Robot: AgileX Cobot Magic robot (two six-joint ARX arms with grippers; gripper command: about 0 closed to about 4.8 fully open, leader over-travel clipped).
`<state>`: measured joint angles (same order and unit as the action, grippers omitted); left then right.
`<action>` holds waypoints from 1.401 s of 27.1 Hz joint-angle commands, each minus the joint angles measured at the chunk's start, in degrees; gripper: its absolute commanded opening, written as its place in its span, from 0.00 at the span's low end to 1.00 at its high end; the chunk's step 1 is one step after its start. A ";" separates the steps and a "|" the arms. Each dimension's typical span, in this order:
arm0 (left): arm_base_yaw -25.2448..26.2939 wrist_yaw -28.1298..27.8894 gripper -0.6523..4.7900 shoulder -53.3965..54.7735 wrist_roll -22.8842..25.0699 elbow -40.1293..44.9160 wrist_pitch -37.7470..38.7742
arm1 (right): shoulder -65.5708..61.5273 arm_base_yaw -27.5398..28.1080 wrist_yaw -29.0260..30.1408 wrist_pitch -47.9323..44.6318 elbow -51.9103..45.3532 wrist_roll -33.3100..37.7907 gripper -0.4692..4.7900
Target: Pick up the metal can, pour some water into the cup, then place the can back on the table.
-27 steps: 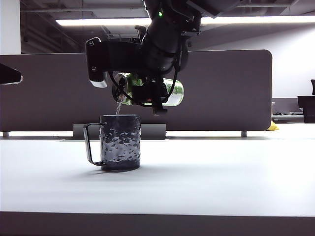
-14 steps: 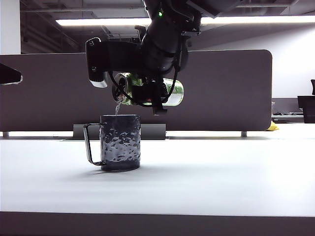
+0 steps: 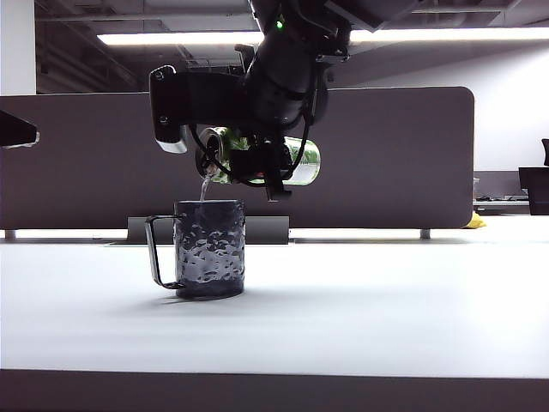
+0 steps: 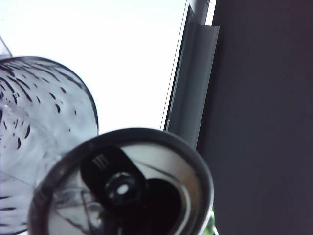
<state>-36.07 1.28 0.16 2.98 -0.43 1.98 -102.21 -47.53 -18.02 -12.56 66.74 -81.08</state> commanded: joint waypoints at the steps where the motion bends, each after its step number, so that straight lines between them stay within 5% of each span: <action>1: 0.13 0.02 0.11 0.07 0.00 -0.07 -0.77 | 0.37 -0.15 -0.50 -2.67 0.57 -0.39 0.53; 38: 0.13 0.02 0.11 0.07 0.00 -0.07 -0.77 | 0.37 -0.13 -1.38 -2.71 0.57 -1.25 0.53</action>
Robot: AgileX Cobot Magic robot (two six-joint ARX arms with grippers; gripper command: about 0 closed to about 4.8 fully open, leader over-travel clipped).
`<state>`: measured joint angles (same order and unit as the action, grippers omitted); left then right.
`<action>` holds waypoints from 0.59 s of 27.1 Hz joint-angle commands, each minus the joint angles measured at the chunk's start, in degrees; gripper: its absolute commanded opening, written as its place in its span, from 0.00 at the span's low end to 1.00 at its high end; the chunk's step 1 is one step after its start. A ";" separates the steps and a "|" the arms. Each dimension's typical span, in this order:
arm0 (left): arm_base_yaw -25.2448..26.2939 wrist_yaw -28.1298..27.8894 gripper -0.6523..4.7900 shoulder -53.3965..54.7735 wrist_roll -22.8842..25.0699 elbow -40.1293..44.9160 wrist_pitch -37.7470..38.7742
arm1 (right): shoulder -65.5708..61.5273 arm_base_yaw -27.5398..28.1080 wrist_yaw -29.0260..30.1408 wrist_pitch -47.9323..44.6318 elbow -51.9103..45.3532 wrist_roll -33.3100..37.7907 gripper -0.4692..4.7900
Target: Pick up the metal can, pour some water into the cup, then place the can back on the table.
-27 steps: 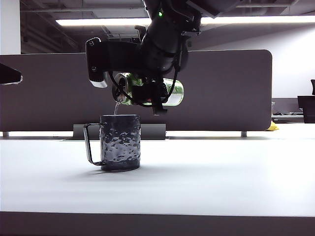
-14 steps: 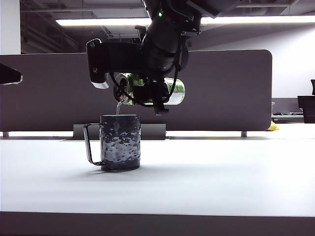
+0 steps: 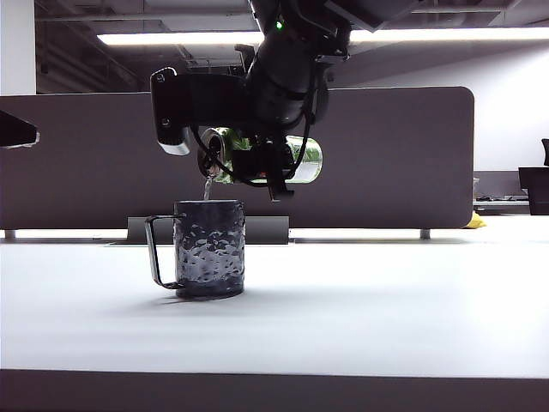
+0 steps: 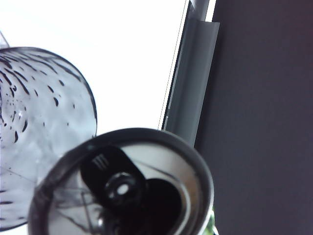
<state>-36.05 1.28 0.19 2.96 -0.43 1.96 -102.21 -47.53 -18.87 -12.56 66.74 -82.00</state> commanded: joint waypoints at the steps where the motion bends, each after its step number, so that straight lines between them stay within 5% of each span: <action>1: 0.11 0.02 0.11 0.04 0.02 -0.07 -0.77 | 0.37 -0.13 -0.52 -2.71 0.57 -0.33 0.52; 16: 0.11 0.02 0.11 0.04 0.02 -0.07 -0.77 | 0.37 -0.09 -0.52 -2.73 0.57 0.02 0.52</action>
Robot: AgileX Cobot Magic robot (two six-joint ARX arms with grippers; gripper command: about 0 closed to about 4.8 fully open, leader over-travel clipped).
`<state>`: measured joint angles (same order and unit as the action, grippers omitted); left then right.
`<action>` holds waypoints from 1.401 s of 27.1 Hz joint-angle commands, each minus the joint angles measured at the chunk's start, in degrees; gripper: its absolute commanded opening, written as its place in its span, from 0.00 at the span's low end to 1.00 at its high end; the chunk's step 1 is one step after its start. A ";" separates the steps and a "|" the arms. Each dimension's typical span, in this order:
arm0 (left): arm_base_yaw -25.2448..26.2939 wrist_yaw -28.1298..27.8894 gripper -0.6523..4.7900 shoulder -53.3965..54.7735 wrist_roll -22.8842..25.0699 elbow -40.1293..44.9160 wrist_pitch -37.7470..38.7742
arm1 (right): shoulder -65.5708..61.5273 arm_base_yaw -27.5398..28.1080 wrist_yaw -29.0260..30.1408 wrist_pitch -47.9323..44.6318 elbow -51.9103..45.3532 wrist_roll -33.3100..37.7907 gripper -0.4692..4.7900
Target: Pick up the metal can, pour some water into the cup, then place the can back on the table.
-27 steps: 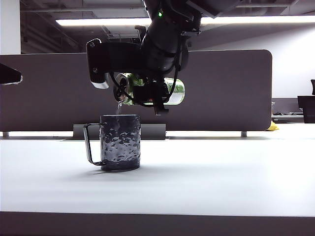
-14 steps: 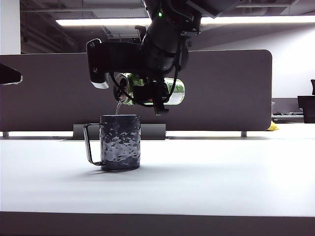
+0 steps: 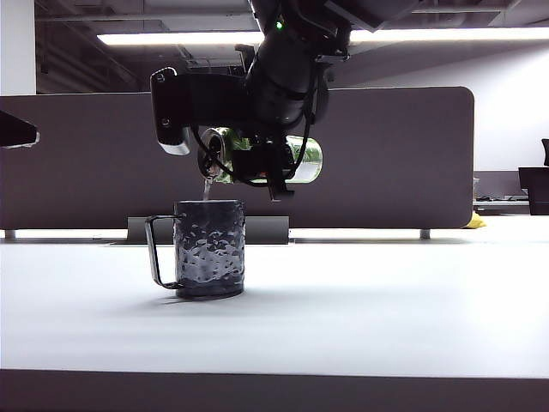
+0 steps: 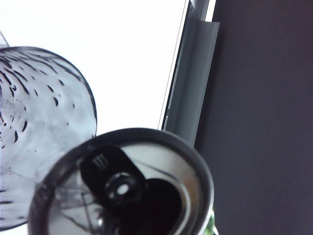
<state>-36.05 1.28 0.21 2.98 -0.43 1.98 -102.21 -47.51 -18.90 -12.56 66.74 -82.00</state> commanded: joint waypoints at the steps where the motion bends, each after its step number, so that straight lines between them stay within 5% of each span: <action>1: 0.11 0.02 0.11 0.02 0.00 -0.07 -0.77 | 0.37 -0.11 -0.50 -2.73 0.57 0.61 0.52; 14: 0.11 0.02 0.11 0.02 0.00 -0.07 -0.79 | 0.37 -0.09 -2.21 -2.69 0.57 8.68 0.52; 38: 0.11 0.02 0.11 0.02 0.00 -0.07 -0.79 | 0.39 -0.11 -1.20 0.35 0.57 40.30 0.49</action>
<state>-36.05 1.28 0.16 2.98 -0.43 1.98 -102.21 -47.51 -20.36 -10.63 66.74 -44.66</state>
